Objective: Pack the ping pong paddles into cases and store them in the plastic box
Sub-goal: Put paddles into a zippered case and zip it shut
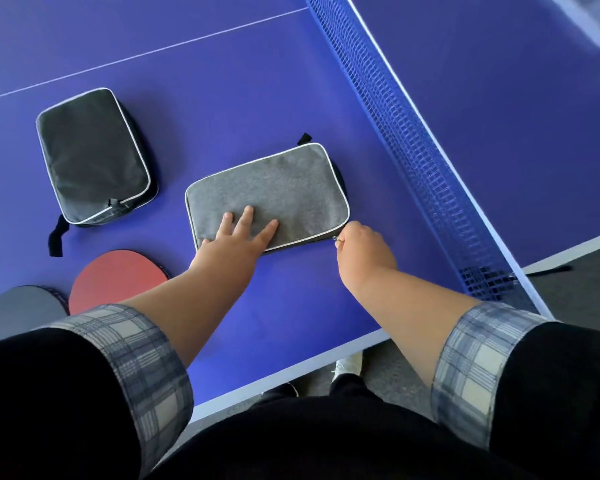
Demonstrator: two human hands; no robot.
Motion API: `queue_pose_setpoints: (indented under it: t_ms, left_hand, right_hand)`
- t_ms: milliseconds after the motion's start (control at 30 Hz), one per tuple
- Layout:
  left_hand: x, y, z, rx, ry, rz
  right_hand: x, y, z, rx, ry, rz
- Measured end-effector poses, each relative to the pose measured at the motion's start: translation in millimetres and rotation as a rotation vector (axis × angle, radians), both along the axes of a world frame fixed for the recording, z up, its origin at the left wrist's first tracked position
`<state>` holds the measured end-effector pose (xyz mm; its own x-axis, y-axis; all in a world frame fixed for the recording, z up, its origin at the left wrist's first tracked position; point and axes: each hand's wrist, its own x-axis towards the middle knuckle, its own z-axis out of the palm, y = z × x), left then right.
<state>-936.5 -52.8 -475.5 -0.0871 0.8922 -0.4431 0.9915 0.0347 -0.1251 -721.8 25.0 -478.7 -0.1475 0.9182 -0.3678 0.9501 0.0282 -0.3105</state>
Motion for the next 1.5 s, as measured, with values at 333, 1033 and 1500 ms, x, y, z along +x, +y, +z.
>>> queue_pose_setpoints:
  t_ms: [333,1033,1500]
  left_hand:
    - [10.7,0.0,14.0,-0.001,0.05,0.032]
    - [118.0,90.7,16.5,-0.088,0.063,-0.154]
    - [111.6,73.7,12.3,-0.163,-0.007,-0.267]
  right_hand:
    - [28.9,32.7,7.9,0.113,-0.067,0.17]
    - [31.6,100.5,6.9,0.158,-0.02,0.409]
    - [-26.7,174.5,1.0,0.095,0.009,0.469]
